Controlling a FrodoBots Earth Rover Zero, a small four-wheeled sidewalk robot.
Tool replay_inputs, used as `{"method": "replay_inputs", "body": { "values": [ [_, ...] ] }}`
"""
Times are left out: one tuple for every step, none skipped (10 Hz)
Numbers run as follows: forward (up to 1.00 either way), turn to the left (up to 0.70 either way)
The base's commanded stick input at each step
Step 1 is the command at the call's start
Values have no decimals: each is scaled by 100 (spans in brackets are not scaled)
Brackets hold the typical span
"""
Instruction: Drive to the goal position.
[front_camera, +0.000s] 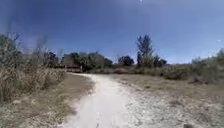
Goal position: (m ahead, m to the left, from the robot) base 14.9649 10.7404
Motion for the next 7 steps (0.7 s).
{"method": "replay_inputs", "body": {
  "values": [
    [70,0],
    [70,0],
    [70,0],
    [70,0],
    [70,0],
    [70,0],
    [70,0]
  ]
}}
